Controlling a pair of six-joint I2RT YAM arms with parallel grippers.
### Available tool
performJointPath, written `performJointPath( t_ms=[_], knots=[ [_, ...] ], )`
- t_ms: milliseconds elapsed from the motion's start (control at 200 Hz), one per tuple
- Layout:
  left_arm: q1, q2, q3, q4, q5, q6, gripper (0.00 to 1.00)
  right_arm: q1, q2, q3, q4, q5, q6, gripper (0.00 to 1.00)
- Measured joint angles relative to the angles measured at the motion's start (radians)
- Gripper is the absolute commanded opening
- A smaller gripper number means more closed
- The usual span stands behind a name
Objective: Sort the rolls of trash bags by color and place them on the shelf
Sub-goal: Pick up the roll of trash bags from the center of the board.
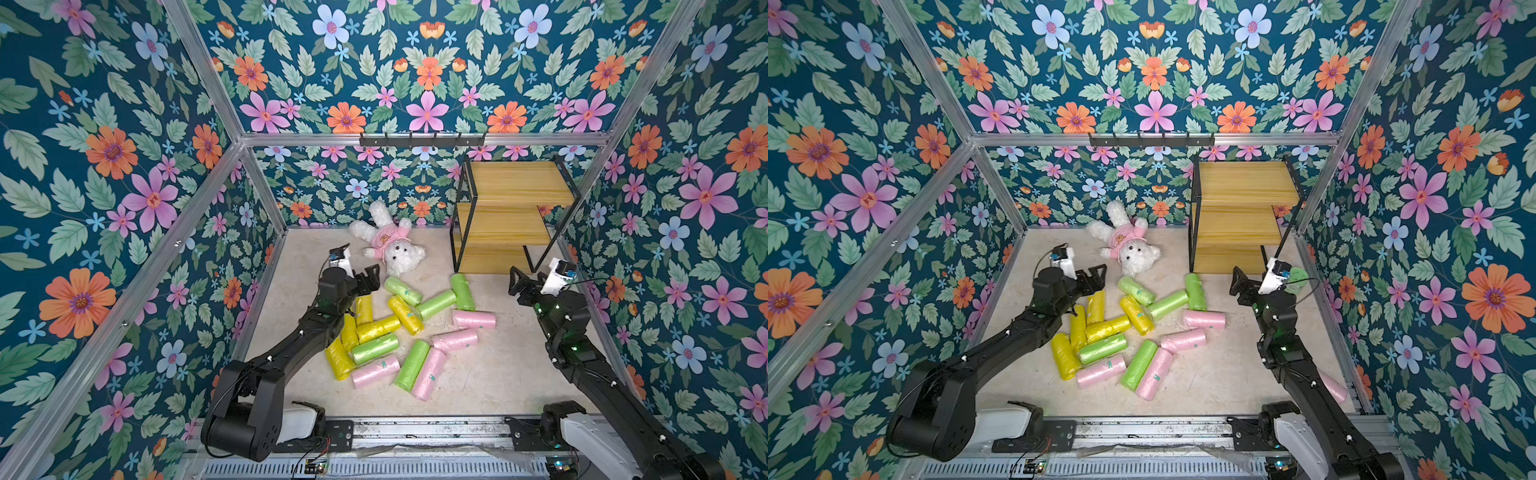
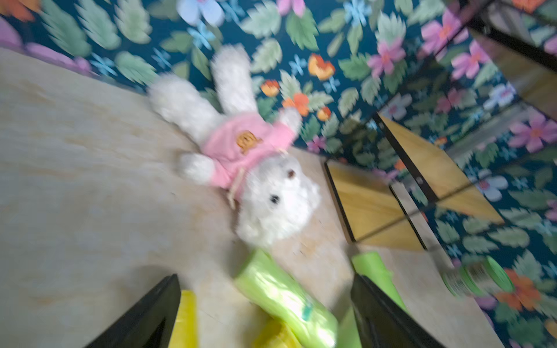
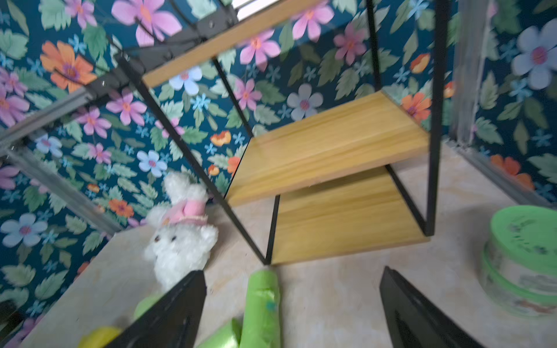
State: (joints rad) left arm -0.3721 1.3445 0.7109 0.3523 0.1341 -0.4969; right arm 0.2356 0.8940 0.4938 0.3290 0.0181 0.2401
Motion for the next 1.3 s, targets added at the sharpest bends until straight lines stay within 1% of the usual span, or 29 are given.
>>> performJointPath(
  t_ms=[125,210,315,395,470,615,790,900,1040,1180,1300],
  knots=[
    [-0.097,0.059,0.089,-0.181,-0.004,0.007,0.89,0.043,0.068,0.040,-0.119,-0.052,-0.021,0.92],
    [-0.165,0.089,0.125,-0.256,0.006,0.011,0.89,0.079,0.125,0.065,-0.179,-0.068,-0.040,0.92],
    [-0.245,0.135,0.172,-0.301,0.021,0.014,0.89,0.137,0.189,0.071,-0.211,-0.093,-0.059,0.93],
    [-0.292,0.190,0.211,-0.310,0.023,0.020,0.88,0.144,0.235,0.066,-0.203,-0.095,-0.058,0.92],
    [-0.317,0.245,0.248,-0.315,0.027,0.032,0.87,0.146,0.282,0.053,-0.177,-0.097,-0.045,0.92],
    [-0.331,0.319,0.318,-0.353,0.023,0.079,0.87,0.149,0.391,0.044,-0.077,-0.122,0.010,0.87],
    [-0.334,0.327,0.333,-0.358,0.005,0.107,0.88,0.151,0.549,0.107,0.018,-0.123,0.054,0.79],
    [-0.334,0.322,0.324,-0.361,-0.003,0.111,0.88,0.159,0.626,0.140,0.045,-0.138,0.063,0.77],
    [-0.335,0.309,0.311,-0.368,-0.011,0.112,0.88,0.170,0.688,0.154,0.053,-0.149,0.065,0.75],
    [-0.335,0.308,0.309,-0.368,-0.018,0.115,0.88,0.174,0.717,0.158,0.056,-0.146,0.064,0.72],
    [-0.335,0.308,0.309,-0.368,-0.018,0.120,0.88,0.174,0.740,0.166,0.062,-0.129,0.063,0.67]
  ],
)
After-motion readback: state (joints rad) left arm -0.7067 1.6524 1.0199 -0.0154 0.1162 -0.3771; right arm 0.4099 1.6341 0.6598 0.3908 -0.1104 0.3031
